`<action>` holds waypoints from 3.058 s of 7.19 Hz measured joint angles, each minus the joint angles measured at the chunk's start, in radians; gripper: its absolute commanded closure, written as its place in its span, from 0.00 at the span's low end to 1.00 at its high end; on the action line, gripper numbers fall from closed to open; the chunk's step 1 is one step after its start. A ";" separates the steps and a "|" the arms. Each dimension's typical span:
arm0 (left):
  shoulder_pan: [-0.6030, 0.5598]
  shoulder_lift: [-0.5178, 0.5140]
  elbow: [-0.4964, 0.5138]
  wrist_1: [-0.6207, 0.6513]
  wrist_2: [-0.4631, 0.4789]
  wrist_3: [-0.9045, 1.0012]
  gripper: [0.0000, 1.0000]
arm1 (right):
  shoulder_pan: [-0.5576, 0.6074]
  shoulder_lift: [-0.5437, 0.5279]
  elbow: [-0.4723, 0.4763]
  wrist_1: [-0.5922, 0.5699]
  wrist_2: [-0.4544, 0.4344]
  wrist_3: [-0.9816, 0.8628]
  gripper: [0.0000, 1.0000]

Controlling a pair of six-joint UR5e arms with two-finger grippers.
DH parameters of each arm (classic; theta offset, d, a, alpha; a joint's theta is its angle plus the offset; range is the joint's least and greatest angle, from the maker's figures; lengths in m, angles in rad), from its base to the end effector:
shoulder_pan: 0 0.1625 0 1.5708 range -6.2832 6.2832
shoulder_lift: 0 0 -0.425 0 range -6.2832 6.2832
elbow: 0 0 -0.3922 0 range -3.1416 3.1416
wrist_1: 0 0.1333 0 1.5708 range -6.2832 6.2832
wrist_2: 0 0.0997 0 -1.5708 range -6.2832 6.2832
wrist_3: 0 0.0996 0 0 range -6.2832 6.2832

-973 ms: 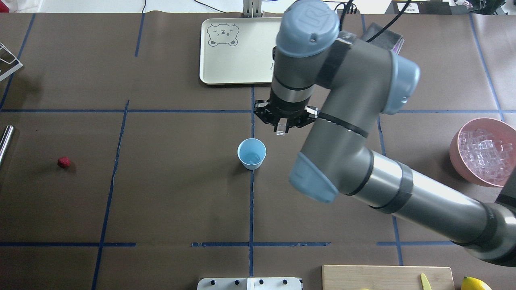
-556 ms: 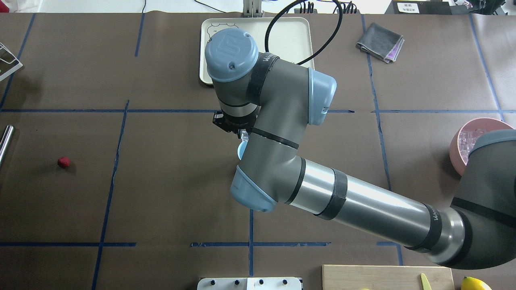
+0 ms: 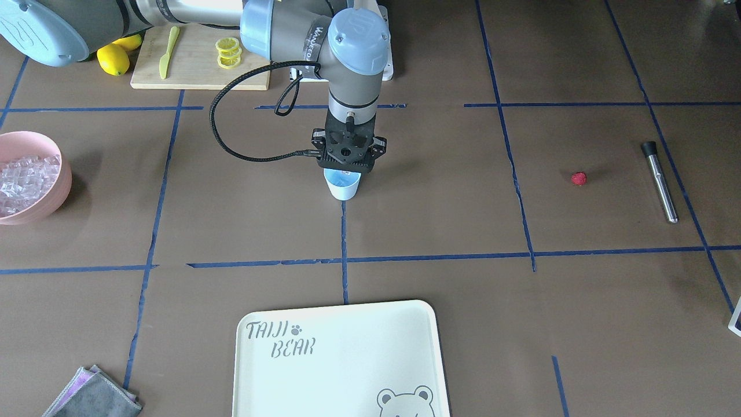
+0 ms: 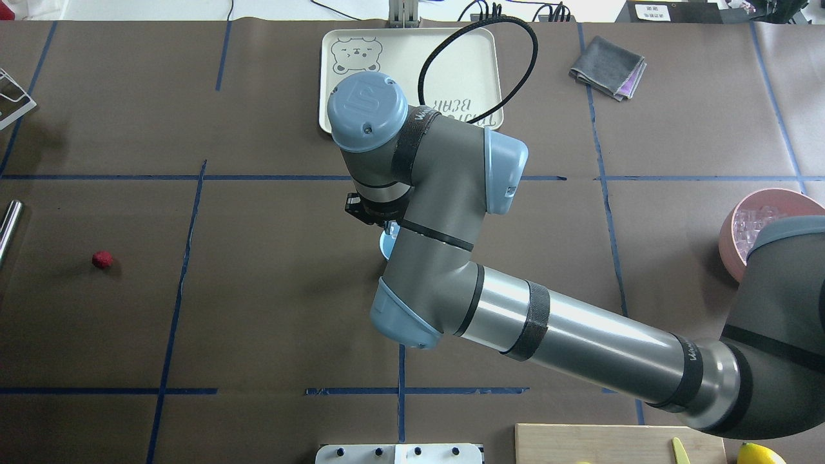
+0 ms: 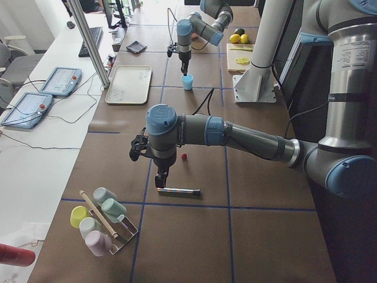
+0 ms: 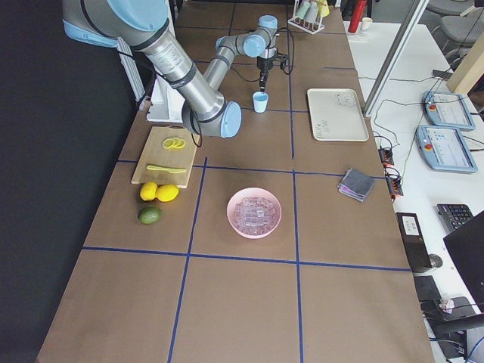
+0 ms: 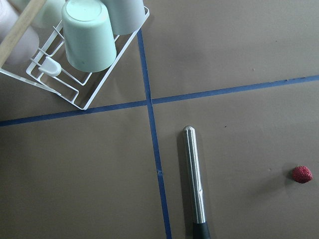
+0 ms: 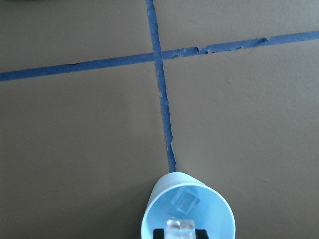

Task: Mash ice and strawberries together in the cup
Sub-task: 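Open the right gripper to drop the ice cube into the cup, then move the right gripper back to the pink ice bowl, then lower the right gripper into the bowl and grasp a third ice cube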

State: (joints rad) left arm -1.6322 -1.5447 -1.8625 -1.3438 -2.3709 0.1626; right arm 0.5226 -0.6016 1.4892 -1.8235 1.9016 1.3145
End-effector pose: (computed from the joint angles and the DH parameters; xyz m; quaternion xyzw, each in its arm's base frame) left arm -0.0905 -0.4650 0.5499 0.0612 0.3850 0.0541 0.9193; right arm -0.5857 -0.4539 0.1156 -0.0278 -0.3442 0.0735 0.9356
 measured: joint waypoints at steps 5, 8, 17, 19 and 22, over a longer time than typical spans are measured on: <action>0.000 0.000 -0.001 0.000 0.000 0.000 0.00 | -0.002 -0.011 0.007 0.001 0.002 0.000 0.01; 0.000 0.000 -0.001 0.000 -0.001 0.000 0.00 | -0.003 -0.010 0.018 0.001 0.002 0.000 0.01; 0.000 0.000 -0.047 0.002 -0.001 -0.009 0.00 | 0.405 -0.941 0.759 0.179 0.133 -0.518 0.01; 0.000 0.000 -0.048 0.003 -0.001 -0.010 0.00 | 0.537 -1.121 0.667 0.383 0.214 -0.694 0.01; 0.000 0.000 -0.050 0.003 -0.001 -0.014 0.00 | 0.600 -1.169 0.497 0.531 0.261 -0.755 0.01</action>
State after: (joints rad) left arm -1.6318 -1.5447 -1.9126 -1.3407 -2.3715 0.1490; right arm 1.1225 -1.7710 1.9866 -1.2921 2.1622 0.5595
